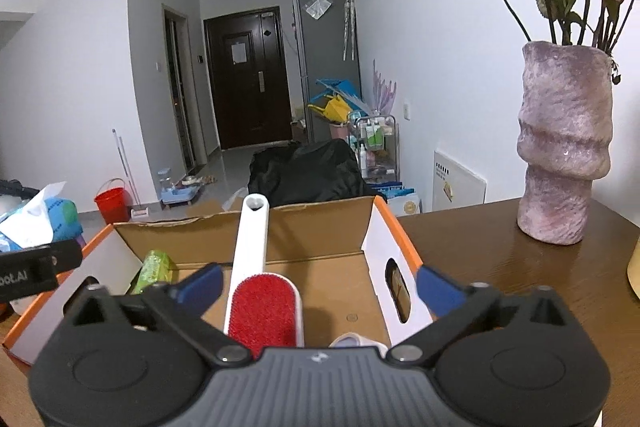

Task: Organize rigid objects
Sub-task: 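Open both tools to drop the white disc and white roll into the box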

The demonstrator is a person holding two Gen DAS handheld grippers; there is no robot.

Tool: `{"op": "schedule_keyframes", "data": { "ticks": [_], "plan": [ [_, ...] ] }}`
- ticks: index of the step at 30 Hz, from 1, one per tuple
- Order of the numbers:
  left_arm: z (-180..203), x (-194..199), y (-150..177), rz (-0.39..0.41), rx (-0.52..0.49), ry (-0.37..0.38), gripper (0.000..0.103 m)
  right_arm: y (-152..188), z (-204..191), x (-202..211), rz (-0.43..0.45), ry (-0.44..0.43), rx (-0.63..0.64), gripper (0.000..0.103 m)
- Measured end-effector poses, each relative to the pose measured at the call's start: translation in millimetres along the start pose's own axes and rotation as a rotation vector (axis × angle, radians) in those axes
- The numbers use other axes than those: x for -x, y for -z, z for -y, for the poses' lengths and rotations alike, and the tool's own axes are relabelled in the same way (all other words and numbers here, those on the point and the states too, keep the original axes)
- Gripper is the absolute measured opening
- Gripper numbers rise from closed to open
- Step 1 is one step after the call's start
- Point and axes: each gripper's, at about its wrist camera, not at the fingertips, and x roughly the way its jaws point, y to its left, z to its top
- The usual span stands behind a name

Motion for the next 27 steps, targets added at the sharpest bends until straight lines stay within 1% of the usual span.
{"op": "schedule_keyframes", "data": {
  "ticks": [12,22,24,27],
  "plan": [
    [-4,2,-1,-0.006,0.019,-0.004,0.103,-1,0,2,0.004,0.000,-0.008,0.103],
    [-9,10,-4,-0.004,0.053,0.011,0.103,-4,4,16,0.060,0.003,-0.046,0.103],
    [-9,14,-3,0.001,0.043,0.022,0.103,-4,5,19,0.067,0.000,-0.045,0.103],
    [-10,20,-1,0.012,0.021,0.014,0.103,-4,5,23,0.075,-0.001,-0.043,0.103]
  ]
}}
